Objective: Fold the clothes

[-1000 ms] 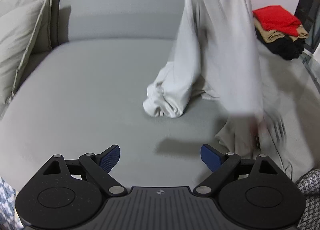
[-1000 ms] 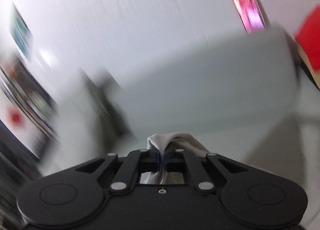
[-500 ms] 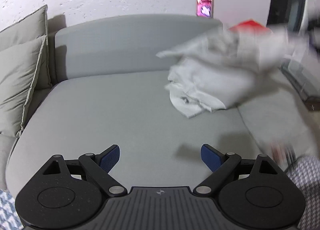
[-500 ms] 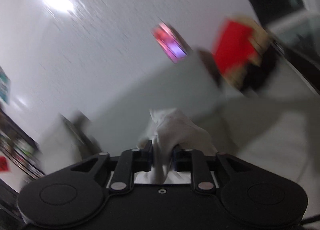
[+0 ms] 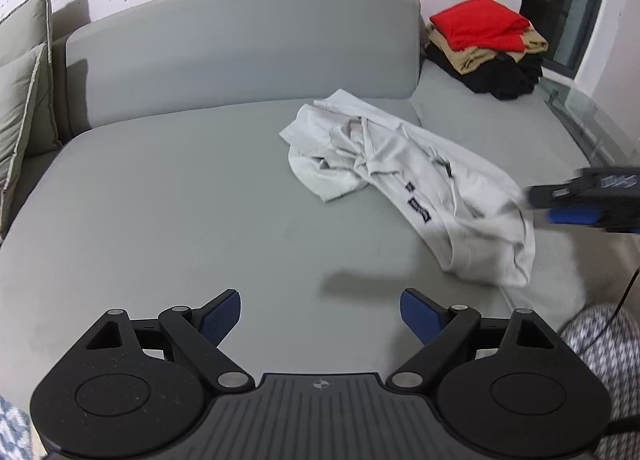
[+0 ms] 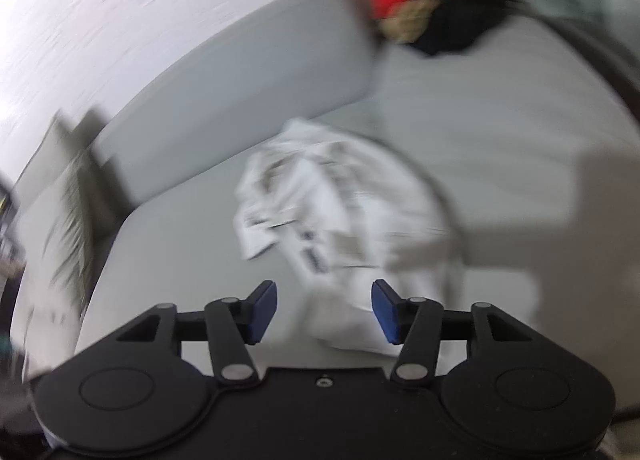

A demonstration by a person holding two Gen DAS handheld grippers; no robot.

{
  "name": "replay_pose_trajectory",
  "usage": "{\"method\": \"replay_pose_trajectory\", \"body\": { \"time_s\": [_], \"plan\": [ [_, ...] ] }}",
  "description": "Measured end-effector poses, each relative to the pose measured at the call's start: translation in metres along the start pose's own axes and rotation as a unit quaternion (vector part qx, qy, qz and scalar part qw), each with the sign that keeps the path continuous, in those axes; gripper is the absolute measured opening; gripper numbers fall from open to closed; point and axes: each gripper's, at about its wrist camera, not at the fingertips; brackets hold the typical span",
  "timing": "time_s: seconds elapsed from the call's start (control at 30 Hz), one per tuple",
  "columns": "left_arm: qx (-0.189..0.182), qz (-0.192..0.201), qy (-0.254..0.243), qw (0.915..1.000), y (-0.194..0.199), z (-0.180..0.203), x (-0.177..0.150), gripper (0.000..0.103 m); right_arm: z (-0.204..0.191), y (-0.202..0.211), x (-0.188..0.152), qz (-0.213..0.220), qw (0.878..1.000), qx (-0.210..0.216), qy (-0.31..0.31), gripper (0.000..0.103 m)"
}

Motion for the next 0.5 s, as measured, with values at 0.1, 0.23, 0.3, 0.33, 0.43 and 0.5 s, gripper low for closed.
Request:
{"method": "replay_pose_trajectory", "body": {
  "time_s": [0.1,0.23,0.3,0.33,0.43,0.5],
  "plan": [
    [0.003,0.011,0.008,0.9999,-0.006,-0.006,0.007,0.088,-0.031,-0.039,0.016,0.015,0.997,-0.011,0.078,0.060],
    [0.008,0.009,0.021,0.9997,-0.016,-0.019,0.009,0.088,-0.067,-0.093,0.028,0.064,0.976,-0.063,0.199,0.088],
    [0.008,0.007,0.027,0.9996,-0.021,-0.026,0.009,0.088,-0.079,-0.122,0.030,0.065,0.964,-0.092,0.240,0.087],
    [0.008,0.005,0.031,0.9995,-0.024,-0.029,0.009,0.088,-0.082,-0.137,0.032,0.059,0.960,-0.106,0.253,0.086],
    [0.007,0.000,0.039,0.9992,-0.032,-0.038,0.009,0.088,-0.083,-0.170,0.032,0.036,0.945,-0.148,0.290,0.076],
    [0.003,-0.004,0.044,0.9990,-0.037,-0.043,0.008,0.088,-0.083,-0.180,0.029,0.026,0.932,-0.169,0.318,0.072]
  ]
}}
Point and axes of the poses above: each gripper's, at about its wrist camera, not at the fingertips, and y roughly against the way its jaws point, z to its right, x to its top, and after that the axes turned 6 degrees about -z, right-handed
